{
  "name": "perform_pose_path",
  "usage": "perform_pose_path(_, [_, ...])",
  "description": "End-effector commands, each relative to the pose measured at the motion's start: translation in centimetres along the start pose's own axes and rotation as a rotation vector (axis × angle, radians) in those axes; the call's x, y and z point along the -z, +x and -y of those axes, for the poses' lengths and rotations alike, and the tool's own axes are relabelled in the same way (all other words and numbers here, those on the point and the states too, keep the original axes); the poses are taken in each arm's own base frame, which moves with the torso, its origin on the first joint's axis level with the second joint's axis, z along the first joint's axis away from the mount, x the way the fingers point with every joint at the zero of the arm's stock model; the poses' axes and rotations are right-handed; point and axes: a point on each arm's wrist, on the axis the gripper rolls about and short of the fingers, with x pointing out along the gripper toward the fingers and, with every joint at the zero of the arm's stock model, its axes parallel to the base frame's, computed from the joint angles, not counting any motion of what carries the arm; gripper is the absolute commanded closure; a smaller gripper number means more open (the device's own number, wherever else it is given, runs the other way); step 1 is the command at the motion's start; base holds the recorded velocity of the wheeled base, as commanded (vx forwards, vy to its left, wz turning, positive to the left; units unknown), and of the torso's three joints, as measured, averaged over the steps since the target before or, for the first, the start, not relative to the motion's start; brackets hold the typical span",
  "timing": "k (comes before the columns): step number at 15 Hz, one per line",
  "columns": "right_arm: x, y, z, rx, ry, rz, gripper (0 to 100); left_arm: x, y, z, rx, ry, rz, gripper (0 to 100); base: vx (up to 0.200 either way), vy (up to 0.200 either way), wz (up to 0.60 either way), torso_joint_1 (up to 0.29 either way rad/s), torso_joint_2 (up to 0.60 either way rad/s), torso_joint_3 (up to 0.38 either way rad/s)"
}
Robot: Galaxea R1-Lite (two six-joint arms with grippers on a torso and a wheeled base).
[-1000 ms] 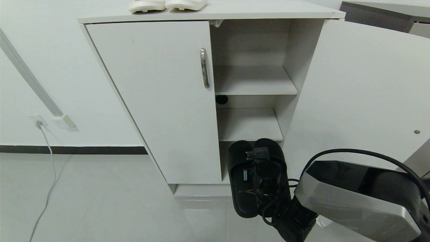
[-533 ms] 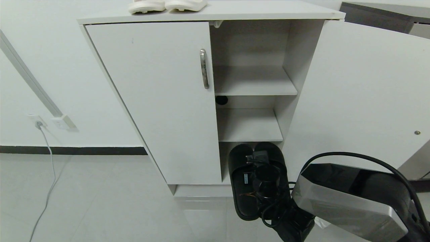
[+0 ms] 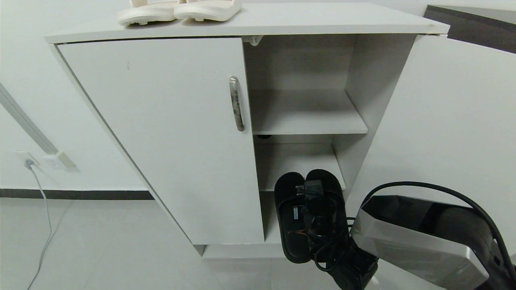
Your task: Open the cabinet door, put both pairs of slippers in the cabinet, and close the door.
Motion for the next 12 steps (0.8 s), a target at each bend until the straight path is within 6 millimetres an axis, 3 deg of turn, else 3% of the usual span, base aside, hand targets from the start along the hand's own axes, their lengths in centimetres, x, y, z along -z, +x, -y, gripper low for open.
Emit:
perform_pose_path(1, [0.0, 0.0, 0.0, -0.001, 0.002, 0.003, 100, 0.0, 0.0, 0.0, 0.001, 0.000, -0.001, 100, 0.000, 0.000, 0.00, 0.000, 0.00, 0.000])
perform_pose_path(5, [-0.9, 0.8, -0.4, -0.034, 0.015, 0.019, 100, 0.0, 0.0, 0.0, 0.001, 0.003, -0.003, 100, 0.000, 0.000, 0.00, 0.000, 0.00, 0.000])
perform_pose_path(12, [-2.0, 8.6, -0.4, -0.025, 0.022, -0.053, 100, 0.0, 0.0, 0.0, 0.001, 0.007, -0.004, 100, 0.000, 0.000, 0.00, 0.000, 0.00, 0.000])
